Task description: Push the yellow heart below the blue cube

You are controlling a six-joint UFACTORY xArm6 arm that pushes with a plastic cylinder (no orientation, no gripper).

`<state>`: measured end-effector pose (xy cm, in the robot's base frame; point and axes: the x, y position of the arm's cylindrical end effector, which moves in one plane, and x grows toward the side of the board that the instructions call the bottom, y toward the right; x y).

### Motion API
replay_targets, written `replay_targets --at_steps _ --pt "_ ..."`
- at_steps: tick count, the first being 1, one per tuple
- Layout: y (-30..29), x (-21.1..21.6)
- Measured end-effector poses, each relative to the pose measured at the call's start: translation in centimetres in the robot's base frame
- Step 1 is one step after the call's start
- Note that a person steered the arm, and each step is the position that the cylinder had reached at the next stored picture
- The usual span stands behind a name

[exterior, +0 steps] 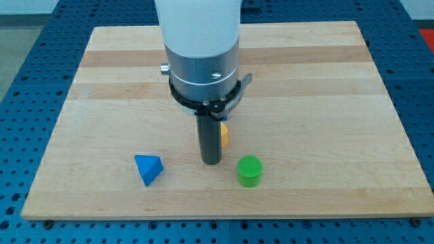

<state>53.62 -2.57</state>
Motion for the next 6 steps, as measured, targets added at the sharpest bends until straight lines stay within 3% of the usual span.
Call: replay_targets --at_steps 4,6 --pt "0.0 -1.6" --pt "-3.9 -0.9"
